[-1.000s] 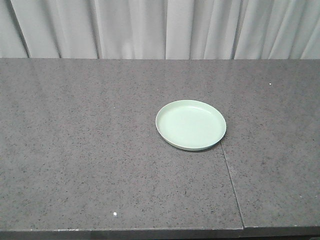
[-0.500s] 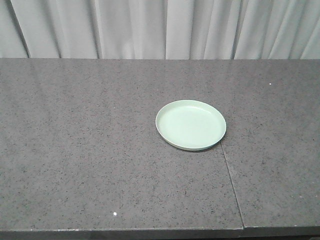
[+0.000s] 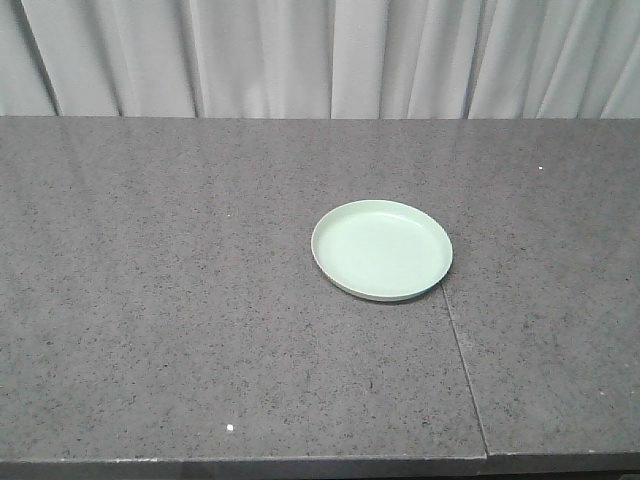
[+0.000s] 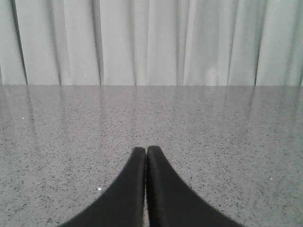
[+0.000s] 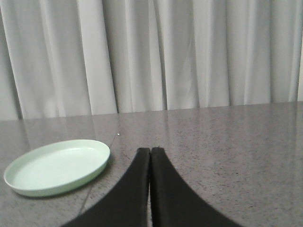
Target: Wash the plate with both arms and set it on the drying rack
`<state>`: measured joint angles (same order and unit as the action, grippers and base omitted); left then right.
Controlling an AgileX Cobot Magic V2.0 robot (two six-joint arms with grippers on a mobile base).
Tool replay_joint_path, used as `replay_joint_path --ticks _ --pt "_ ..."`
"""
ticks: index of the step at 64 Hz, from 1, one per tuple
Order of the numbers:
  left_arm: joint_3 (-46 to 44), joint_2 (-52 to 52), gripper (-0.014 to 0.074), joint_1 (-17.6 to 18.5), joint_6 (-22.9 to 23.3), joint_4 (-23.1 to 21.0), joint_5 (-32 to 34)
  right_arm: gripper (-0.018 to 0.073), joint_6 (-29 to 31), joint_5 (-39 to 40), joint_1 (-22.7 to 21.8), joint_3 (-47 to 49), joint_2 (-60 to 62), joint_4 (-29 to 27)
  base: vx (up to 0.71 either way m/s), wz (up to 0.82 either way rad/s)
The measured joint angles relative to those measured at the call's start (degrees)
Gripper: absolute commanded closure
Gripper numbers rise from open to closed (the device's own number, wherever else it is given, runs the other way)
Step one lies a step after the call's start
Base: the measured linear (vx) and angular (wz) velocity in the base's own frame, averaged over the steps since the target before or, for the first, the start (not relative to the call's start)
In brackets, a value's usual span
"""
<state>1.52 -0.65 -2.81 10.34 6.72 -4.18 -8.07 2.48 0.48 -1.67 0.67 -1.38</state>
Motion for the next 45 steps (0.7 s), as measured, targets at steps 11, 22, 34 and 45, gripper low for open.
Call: replay_joint_path --ticks 11,22,34,45 --pt "0.00 0.00 0.0602 0.00 0.00 0.00 0.00 0.0566 -8.92 2.36 0.00 0.00 0.00 -9.74 0.00 0.00" --pt "0.00 0.00 0.0602 0.00 0.00 0.00 0.00 0.0495 -10.20 -2.91 0.00 6.75 0.00 -10.29 0.00 0.00" --pt "0.00 0.00 0.0602 0.00 0.00 0.00 0.00 0.0183 -9.18 -13.32 0.00 18.02 -4.90 -7.75 0.00 0.00" --pt "0.00 0.00 0.0602 0.00 0.00 0.00 0.00 -0.0051 -7.40 -12.14 0.00 20.35 -11.09 -7.26 0.00 0.00"
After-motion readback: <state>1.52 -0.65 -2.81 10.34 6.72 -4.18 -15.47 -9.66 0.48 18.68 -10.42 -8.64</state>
